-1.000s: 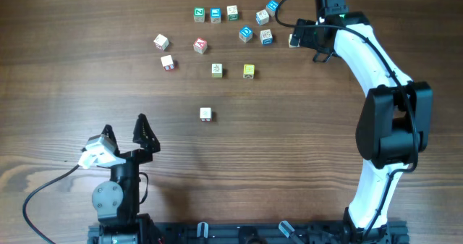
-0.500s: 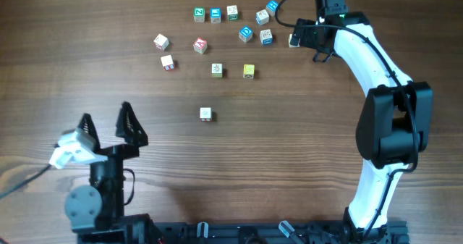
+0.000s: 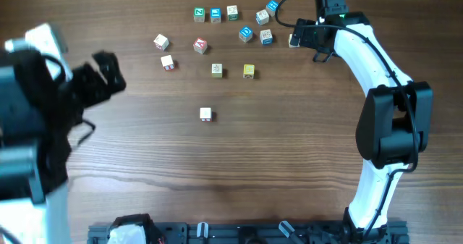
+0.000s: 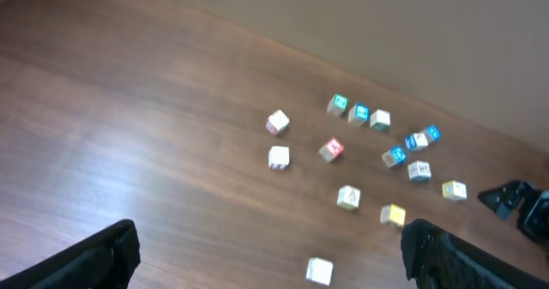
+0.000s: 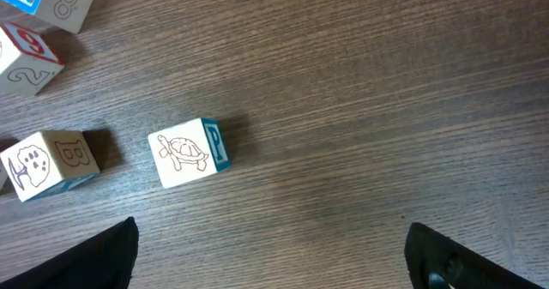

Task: Form a horizontal line
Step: 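Reach the left gripper forward over the ladybug block near the cluster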

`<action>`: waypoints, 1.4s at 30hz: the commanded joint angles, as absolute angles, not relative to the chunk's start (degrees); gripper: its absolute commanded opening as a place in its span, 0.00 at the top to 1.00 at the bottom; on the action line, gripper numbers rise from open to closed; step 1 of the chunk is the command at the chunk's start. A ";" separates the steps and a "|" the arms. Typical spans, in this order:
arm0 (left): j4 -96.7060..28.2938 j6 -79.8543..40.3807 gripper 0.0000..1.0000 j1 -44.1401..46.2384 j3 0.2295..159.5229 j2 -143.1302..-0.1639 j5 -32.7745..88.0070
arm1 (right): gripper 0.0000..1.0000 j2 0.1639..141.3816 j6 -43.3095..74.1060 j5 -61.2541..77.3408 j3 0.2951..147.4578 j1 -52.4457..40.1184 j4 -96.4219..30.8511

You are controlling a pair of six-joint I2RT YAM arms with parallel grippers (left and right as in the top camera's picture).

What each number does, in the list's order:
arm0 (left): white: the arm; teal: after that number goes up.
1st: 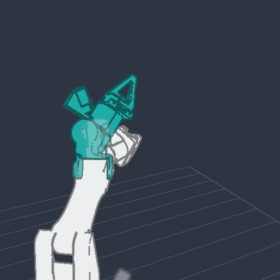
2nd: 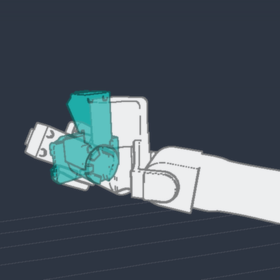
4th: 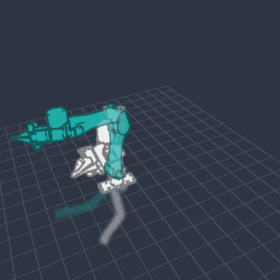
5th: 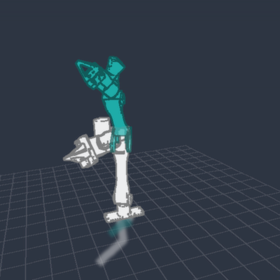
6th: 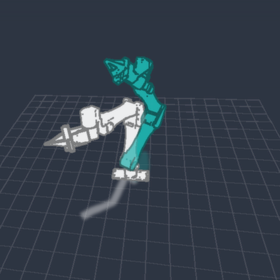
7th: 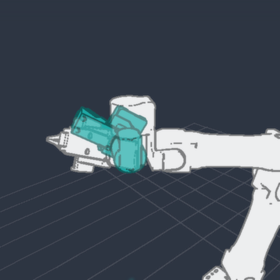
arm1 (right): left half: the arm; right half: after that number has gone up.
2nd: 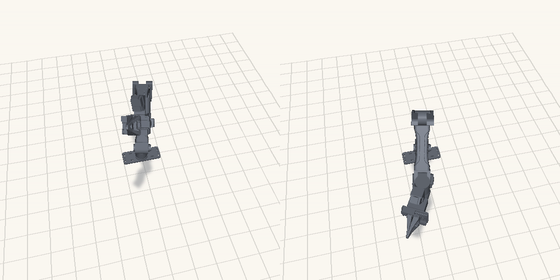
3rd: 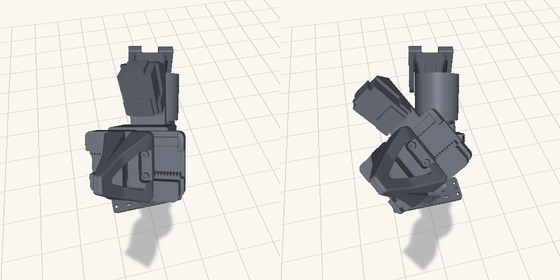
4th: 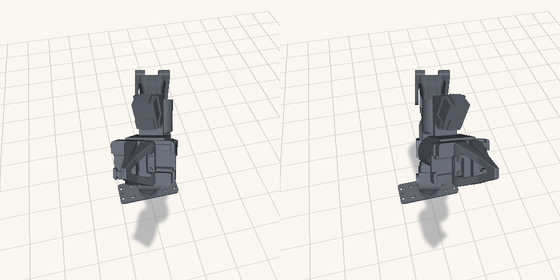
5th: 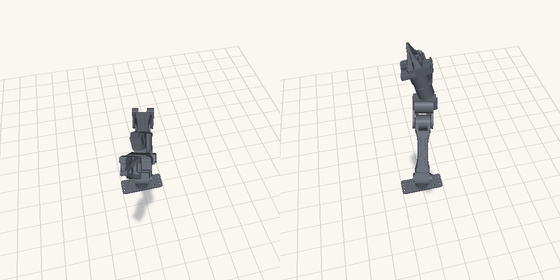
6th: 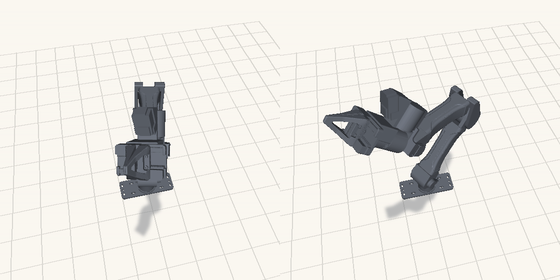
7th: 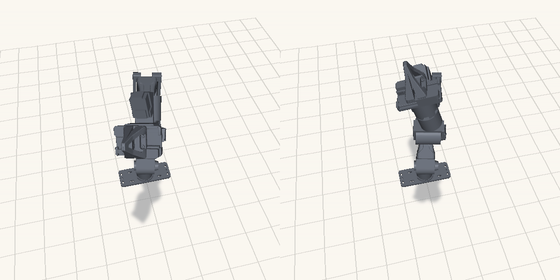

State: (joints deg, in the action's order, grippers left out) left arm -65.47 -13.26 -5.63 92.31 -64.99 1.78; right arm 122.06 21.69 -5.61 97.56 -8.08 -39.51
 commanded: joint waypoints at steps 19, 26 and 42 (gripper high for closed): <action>-32.23 -18.92 0.96 -5.76 102.61 -91.33 18.11 | 0.00 123.55 21.02 -6.37 97.86 -8.05 -39.42; -47.20 -18.22 0.96 -3.55 102.15 -94.28 17.80 | 0.00 123.55 21.02 -6.37 97.86 -8.05 -39.42; -55.33 -15.68 0.96 12.08 102.15 -111.00 3.11 | 0.00 123.55 20.99 -6.37 97.86 -8.05 -39.42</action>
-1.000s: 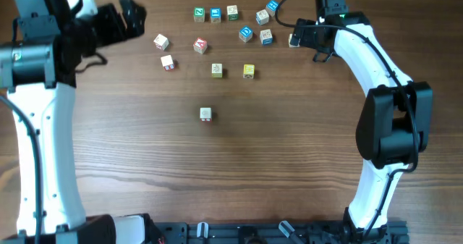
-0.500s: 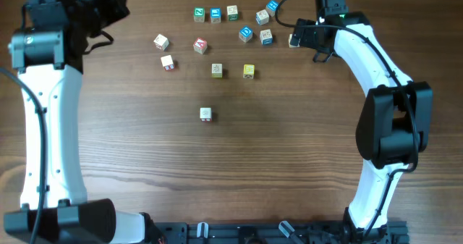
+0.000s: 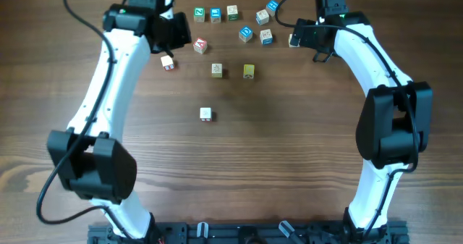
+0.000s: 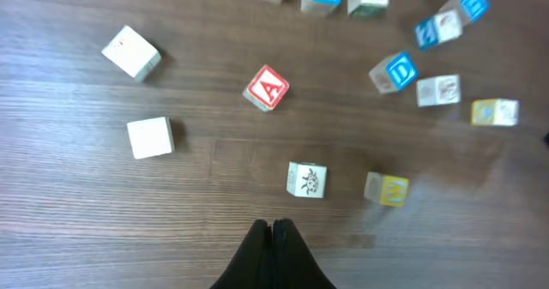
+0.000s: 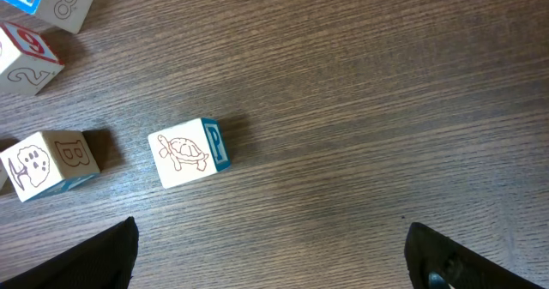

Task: Form a horizontal line
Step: 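Reach the left gripper forward over the ladybug block near the cluster, then lower the left gripper and close on the ladybug block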

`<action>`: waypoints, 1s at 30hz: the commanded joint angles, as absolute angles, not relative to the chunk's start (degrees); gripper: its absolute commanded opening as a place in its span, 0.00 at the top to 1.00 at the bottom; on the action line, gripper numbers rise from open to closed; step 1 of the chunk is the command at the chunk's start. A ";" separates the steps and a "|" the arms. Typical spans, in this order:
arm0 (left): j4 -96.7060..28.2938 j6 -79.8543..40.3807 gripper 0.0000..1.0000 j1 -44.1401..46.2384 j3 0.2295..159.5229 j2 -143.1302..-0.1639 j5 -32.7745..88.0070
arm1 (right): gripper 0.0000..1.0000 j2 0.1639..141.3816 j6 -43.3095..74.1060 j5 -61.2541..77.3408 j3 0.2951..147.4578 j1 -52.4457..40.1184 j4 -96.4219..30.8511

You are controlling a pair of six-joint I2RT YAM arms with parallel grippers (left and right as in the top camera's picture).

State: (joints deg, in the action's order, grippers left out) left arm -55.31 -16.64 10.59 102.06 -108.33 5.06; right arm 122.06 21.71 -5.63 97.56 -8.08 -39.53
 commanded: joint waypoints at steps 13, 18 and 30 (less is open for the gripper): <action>-51.70 -15.62 0.96 17.65 102.10 -120.11 3.09 | 0.00 123.55 21.04 -6.37 97.86 -8.05 -39.42; -50.09 -15.42 0.96 19.62 102.10 -123.48 -0.12 | 0.00 123.55 21.04 -6.37 97.86 -8.05 -39.42; -49.10 -15.42 0.91 20.43 102.10 -126.56 -0.08 | 0.00 123.55 21.02 -6.37 97.86 -8.08 -39.42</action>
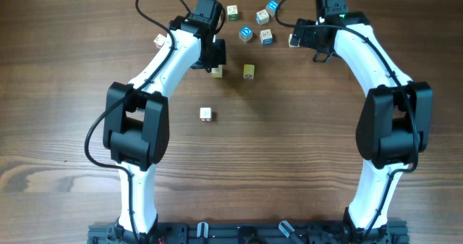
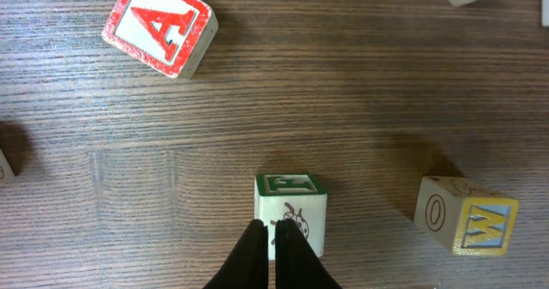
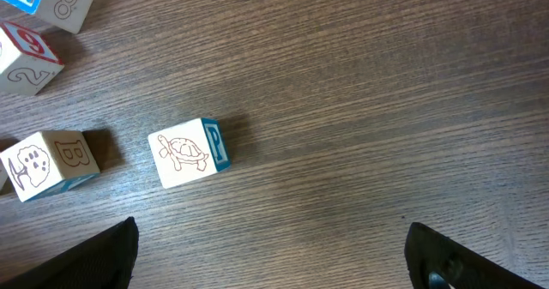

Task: Form a horizontal line
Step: 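Lower the left gripper and close on the ladybug block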

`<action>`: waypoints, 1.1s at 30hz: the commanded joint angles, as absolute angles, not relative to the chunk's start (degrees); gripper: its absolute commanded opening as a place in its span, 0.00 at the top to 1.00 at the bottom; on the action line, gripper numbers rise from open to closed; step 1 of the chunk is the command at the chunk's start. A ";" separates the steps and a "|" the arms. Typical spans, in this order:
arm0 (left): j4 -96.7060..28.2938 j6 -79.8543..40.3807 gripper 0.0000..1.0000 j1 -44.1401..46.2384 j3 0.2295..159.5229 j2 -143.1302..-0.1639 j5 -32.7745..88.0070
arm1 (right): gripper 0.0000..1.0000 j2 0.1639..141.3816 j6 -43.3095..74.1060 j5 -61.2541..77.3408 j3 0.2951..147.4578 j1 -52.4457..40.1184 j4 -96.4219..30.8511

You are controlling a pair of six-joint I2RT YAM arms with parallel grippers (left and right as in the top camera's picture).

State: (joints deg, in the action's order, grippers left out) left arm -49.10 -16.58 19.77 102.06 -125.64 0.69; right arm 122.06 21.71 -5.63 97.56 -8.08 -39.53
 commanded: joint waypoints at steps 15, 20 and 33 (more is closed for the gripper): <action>-45.39 -15.42 0.54 21.65 98.26 -126.56 -0.10 | 0.00 123.55 21.02 -6.37 97.86 -8.05 -39.42; -45.63 -15.44 0.50 21.65 98.21 -126.56 -0.10 | 0.00 123.55 21.02 -6.39 97.86 -8.05 -39.42; -39.59 -15.44 0.58 21.65 94.28 -126.56 -2.07 | 0.00 123.55 21.02 -6.37 97.86 -8.05 -39.42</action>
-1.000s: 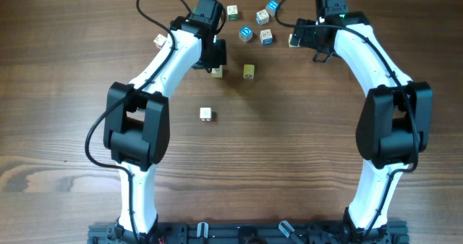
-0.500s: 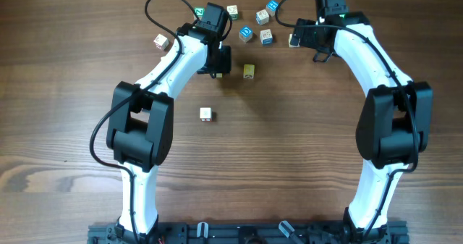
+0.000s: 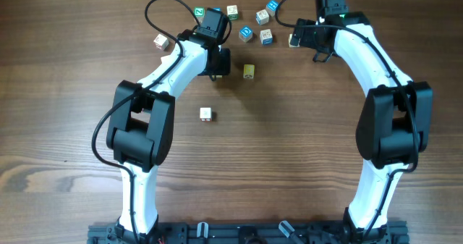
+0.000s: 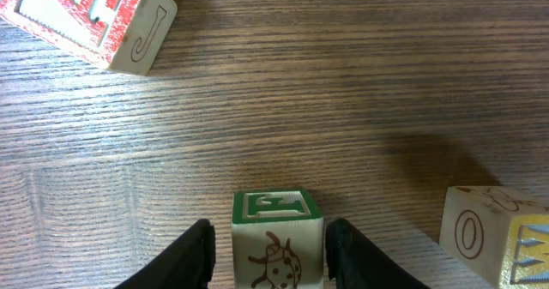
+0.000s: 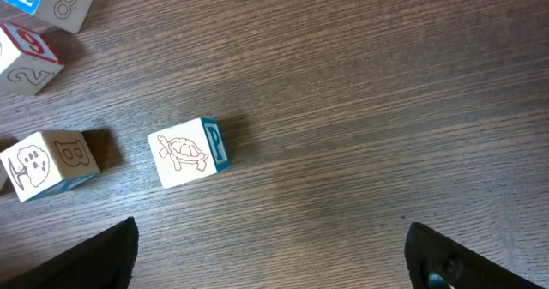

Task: Form a horizontal line
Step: 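Lower the left gripper and close on the ladybug block, then carry the ladybug block down beside the placed block with the left gripper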

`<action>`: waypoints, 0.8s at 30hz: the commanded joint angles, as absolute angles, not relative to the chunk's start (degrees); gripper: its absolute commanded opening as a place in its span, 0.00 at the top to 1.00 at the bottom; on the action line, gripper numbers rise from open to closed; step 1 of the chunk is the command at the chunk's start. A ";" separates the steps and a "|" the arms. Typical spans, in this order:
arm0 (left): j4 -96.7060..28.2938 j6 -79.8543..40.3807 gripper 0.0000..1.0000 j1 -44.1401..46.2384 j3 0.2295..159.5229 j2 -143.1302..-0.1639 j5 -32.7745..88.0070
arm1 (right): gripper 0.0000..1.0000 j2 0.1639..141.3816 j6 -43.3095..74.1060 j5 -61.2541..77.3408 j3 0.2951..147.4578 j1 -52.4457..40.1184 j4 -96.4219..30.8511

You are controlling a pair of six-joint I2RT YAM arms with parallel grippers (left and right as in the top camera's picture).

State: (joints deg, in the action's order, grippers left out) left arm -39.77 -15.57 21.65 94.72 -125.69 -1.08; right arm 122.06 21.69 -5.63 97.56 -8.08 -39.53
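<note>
Several small letter blocks lie scattered across the far part of the wooden table (image 3: 304, 150). My left gripper (image 4: 270, 229) is open and low over the ladybug block (image 4: 277, 250), one finger (image 4: 193, 255) on each side, with a small gap to each. A red block (image 4: 90, 19) lies to its far left and a yellow O block (image 4: 497, 237) to its right. In the overhead view the left gripper (image 3: 217, 61) hides the ladybug block. My right gripper (image 5: 270, 263) is open wide over bare wood, near the turtle block (image 5: 189, 154).
A white block (image 3: 206, 114) sits alone nearer the middle, and the yellow block (image 3: 249, 71) lies right of the left gripper. Other blocks include a green Z one (image 3: 199, 12), a blue one (image 3: 246, 33) and one at the left (image 3: 160, 41). A B block (image 5: 47, 165) lies by the turtle block.
My left gripper was shut with its tips at the near side of the ladybug block. Now it is open, lower, with its fingers on both sides of that block. The right arm has not moved.
My left arm was at the far left, high, gripper open. Then it was shut over the left end of the scattered blocks. Then it was shut just above the ladybug block, and now it is open around it. The right gripper stayed open by the turtle block throughout.
</note>
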 commanded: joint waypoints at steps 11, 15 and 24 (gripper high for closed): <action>-41.01 -15.44 0.56 21.76 94.26 -126.56 -2.04 | 0.00 123.55 21.02 -6.37 97.86 -8.05 -39.42; -41.15 -15.44 0.60 21.76 94.04 -126.56 -2.04 | 0.00 123.55 21.02 -6.37 97.86 -8.05 -39.42; -40.03 -15.44 0.66 21.76 93.73 -126.56 -2.09 | 0.00 123.55 21.04 -6.37 97.86 -8.05 -39.42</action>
State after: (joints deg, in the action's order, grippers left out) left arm -40.29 -15.57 21.67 94.32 -125.69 -1.28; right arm 122.06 21.69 -5.63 97.56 -8.08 -39.55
